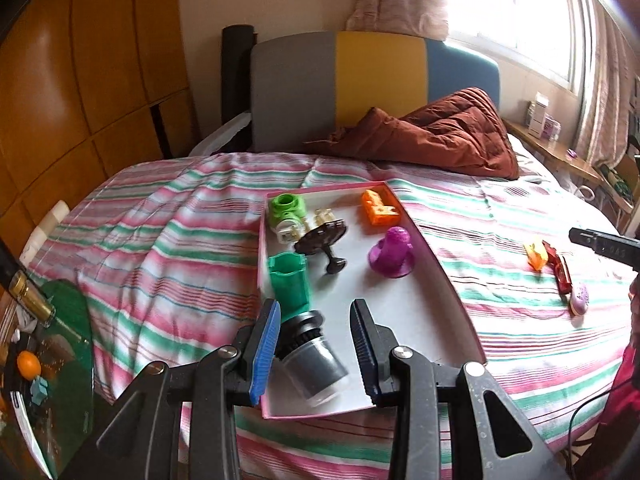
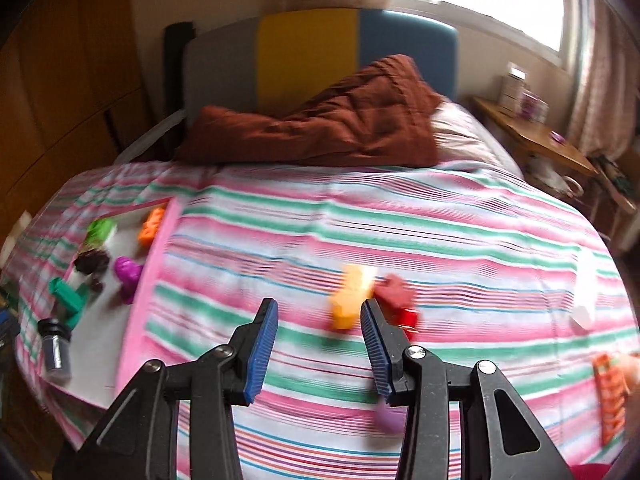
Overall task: Organize rigid objects
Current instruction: 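Withdraw the open right tool from the tray, then move the left tool to the yellow plastic piece while the right tool approaches the lavender egg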
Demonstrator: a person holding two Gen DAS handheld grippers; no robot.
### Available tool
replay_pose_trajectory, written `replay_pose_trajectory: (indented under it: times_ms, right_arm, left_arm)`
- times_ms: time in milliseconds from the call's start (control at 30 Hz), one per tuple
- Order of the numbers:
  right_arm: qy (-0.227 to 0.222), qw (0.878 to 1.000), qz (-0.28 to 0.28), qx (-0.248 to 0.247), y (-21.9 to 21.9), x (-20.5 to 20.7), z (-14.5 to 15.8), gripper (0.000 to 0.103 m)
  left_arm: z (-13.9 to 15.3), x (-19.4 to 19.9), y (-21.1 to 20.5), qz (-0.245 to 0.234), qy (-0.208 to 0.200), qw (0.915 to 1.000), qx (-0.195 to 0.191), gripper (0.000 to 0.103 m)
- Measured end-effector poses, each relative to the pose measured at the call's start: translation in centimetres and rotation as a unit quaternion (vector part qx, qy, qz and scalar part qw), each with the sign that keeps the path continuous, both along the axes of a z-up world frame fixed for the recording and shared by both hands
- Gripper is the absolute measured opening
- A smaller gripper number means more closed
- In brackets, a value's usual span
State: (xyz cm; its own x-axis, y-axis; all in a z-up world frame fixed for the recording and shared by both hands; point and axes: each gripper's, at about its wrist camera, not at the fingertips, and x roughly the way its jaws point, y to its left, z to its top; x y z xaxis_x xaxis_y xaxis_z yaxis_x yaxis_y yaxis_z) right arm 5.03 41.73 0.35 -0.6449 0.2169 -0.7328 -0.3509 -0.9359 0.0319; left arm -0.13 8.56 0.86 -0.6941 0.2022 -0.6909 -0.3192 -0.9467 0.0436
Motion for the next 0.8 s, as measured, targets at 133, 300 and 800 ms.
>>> replay_pose_trajectory:
  times_ms: [133,300,800]
  right_arm:
    - [0.003,0.999,-0.050,-0.013,3.8,1.7,-0.8,0.044]
    - [0.001,0.993,-0.105,-0.049,7.2,3.1,-2.7,0.044]
    - [-0.007,0.980,-0.170,-0.101,10.8,4.8,-2.9,0.044]
  left_arm:
    - [0.1,0.1,1.7,-0.018,0.001,0.9998,-0.006,0.036]
    - [0.0,0.2,4.2,-0.039,0.001,0.9991,-0.017,0.036]
    - [-1.1,0.7,13.4,-0.119,-0.010,0.9922,-0.036,0.036]
